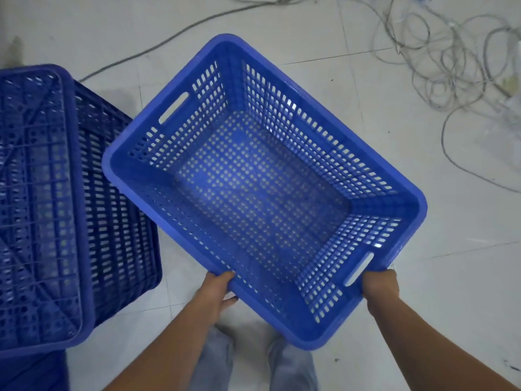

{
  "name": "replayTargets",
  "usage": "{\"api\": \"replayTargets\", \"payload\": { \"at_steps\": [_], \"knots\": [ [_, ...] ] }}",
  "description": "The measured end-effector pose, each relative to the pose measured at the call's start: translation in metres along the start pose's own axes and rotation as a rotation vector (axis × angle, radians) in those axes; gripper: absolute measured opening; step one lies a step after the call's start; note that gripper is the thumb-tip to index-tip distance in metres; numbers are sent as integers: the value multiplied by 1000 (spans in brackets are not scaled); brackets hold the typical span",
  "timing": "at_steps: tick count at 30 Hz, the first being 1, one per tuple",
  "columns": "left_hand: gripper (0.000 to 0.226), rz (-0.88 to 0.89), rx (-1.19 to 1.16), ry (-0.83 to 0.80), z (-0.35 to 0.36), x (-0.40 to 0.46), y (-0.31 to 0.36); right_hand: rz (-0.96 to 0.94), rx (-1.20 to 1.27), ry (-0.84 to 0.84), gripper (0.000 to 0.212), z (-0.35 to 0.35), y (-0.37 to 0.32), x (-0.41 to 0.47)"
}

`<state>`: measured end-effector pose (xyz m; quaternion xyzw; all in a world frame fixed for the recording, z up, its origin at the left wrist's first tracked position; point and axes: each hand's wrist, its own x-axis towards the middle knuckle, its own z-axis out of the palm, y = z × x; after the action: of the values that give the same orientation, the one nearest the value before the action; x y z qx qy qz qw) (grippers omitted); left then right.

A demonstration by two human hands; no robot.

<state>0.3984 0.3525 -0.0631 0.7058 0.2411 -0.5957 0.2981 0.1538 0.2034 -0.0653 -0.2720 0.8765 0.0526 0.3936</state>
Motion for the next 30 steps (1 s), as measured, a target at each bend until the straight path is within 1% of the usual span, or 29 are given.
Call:
{"api": "replayTargets", "payload": {
  "at_steps": [1, 2, 5, 6, 8, 9, 12, 14, 16, 19, 23, 27, 30],
  "knots": [
    [40, 10, 36, 34, 1, 0, 2, 1, 3, 5, 39, 1, 1, 0],
    [42, 41, 81, 103, 1, 0, 6, 1, 7, 10, 40, 2, 2, 1],
    [46, 220, 191, 409, -1, 0, 33, 34, -1, 19, 43, 9, 9, -2],
    [46, 273, 227, 486, -4, 0, 47, 63, 2, 22, 44, 13, 11, -6],
    [50, 350, 292, 597, -17, 9, 77, 117, 14, 25, 49, 23, 15, -12],
    [56, 379, 318, 631, -26, 16, 94, 139, 21, 26, 51, 27, 17, -13],
    [69, 409, 412, 622, -55, 34, 140, 149, 10, 47, 50, 34, 20, -10],
    [69, 383, 511, 596, -72, 36, 157, 139, -16, 46, 47, 31, 21, -4],
    [66, 385, 539, 571, -80, 32, 158, 126, -26, 34, 44, 28, 22, 0],
    [59, 393, 558, 582, -75, 28, 143, 105, -30, 22, 44, 20, 21, 3],
    [58, 365, 503, 567, -63, 19, 117, 26, -73, 39, 45, -4, 10, 14],
    [54, 355, 452, 579, -45, 11, 79, -62, -97, 117, 53, -26, -9, 31],
    [54, 318, 427, 558, -29, 3, 48, -111, -69, 131, 59, -37, -25, 41]
  ]
}}
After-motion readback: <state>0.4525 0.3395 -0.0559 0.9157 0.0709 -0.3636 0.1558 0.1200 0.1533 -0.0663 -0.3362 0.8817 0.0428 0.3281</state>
